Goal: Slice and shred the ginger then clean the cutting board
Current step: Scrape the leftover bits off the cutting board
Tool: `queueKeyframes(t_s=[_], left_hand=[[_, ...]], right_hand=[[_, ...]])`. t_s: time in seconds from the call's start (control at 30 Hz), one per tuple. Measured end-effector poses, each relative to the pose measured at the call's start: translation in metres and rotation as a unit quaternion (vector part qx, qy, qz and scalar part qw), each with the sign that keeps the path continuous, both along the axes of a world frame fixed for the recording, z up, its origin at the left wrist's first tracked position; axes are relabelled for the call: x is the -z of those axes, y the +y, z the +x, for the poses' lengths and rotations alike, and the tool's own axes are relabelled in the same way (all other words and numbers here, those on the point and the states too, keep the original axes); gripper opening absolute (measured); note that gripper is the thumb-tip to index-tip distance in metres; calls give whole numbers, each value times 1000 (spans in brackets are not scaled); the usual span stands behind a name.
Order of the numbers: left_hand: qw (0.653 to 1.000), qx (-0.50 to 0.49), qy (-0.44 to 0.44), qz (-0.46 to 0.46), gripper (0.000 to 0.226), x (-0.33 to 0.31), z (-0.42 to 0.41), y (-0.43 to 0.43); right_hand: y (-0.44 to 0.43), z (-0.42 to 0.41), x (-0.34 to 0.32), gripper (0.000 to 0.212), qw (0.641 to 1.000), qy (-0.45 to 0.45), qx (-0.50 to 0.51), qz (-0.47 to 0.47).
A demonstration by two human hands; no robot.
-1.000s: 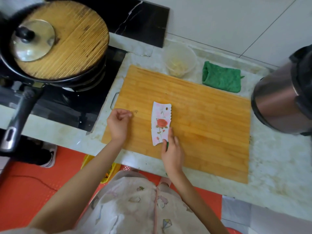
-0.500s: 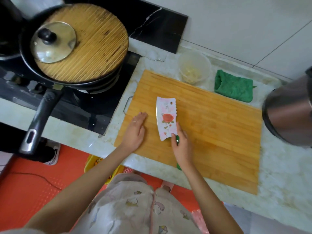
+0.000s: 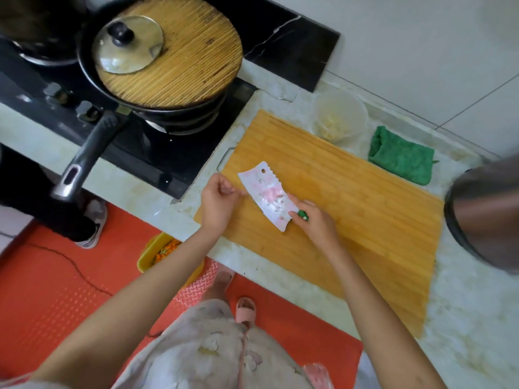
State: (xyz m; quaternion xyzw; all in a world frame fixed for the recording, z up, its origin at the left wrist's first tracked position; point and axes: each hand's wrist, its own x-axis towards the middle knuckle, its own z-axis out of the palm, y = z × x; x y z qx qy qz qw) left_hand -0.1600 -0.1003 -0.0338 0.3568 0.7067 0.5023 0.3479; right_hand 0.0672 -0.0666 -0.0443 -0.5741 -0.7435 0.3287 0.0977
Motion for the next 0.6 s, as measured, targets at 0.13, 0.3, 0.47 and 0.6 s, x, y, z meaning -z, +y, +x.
queueKeyframes(t_s=[0.13,0.3,0.47,0.6], left_hand=[[999,-13,12,52,30,-16,12,-39],[998,8,-27,56,21,-24,25,-83],[998,7,-45,52,17,-35,33,-97],[996,19,-64,51,15,-40,34,-105]], right_hand=[[-11,13,10,41,986,146,78,-16],[-23,29,13,41,984,96,147,30],[-41,23,9,41,989,48,122,63],[-51,12,14,41,986,-61,101,121]])
